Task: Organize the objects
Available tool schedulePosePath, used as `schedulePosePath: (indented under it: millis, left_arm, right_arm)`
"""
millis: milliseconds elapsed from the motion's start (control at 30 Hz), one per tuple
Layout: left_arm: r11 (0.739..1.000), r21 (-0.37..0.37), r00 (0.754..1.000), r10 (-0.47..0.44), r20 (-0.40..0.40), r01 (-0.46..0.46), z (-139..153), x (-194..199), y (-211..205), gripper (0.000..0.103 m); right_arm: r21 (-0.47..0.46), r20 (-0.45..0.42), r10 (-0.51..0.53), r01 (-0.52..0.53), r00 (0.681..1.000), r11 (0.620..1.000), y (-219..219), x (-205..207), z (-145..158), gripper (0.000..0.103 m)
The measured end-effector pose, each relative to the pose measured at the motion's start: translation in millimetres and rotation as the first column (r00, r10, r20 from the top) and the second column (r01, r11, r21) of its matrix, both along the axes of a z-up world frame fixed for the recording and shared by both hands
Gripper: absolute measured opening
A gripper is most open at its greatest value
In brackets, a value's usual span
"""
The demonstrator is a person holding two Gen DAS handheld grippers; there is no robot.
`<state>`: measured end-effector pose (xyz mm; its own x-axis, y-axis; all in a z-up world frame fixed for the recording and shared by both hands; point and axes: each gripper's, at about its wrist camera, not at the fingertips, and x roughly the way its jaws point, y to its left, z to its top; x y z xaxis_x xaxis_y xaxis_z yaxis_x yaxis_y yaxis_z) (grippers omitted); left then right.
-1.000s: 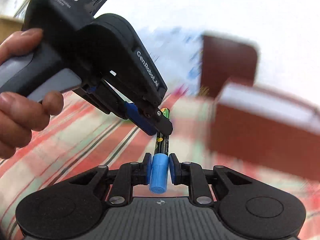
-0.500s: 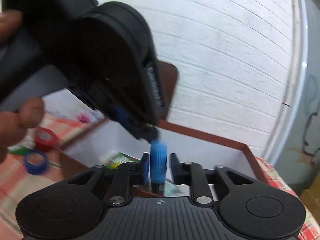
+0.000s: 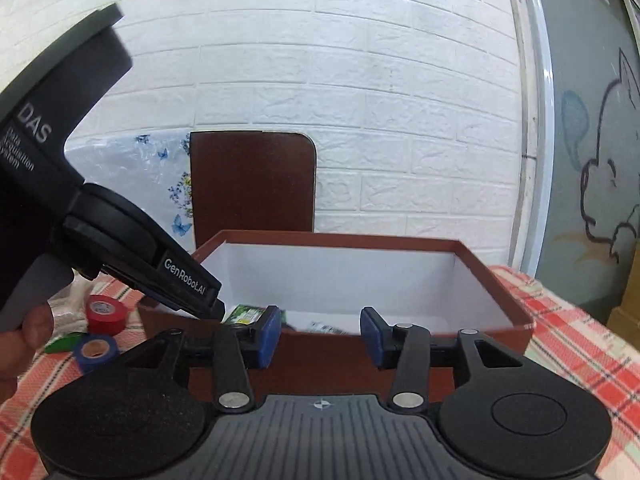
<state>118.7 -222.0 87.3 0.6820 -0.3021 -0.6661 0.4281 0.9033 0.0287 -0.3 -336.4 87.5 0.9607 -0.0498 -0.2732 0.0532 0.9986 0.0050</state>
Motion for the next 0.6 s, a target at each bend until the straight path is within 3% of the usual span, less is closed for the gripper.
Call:
schedulePosePath:
  millis: [133, 267, 600]
  left_arm:
    - [1.0, -0.024, 0.999, 0.003, 0.05, -0.002, 10, -19, 14, 0.039]
    - [1.0, 0.02, 0.997, 0.022, 0.069, -0.023, 10, -34, 21, 0.043]
    - [0.994, 0.038, 0.994, 0.105, 0.038, -0.106, -8, -58, 63, 0.045]
  right_arm:
    - [0.015, -0.036, 0.016, -0.016, 0.999, 1.0, 6, -19, -10, 0.043]
    - [0.025, -0.071, 0.033, -0.031, 0.997, 0.999, 11, -22, -18, 0.043]
    - [0.044, -0.108, 0.115, -0.111, 0.987, 0.993, 43, -37, -16, 0.043]
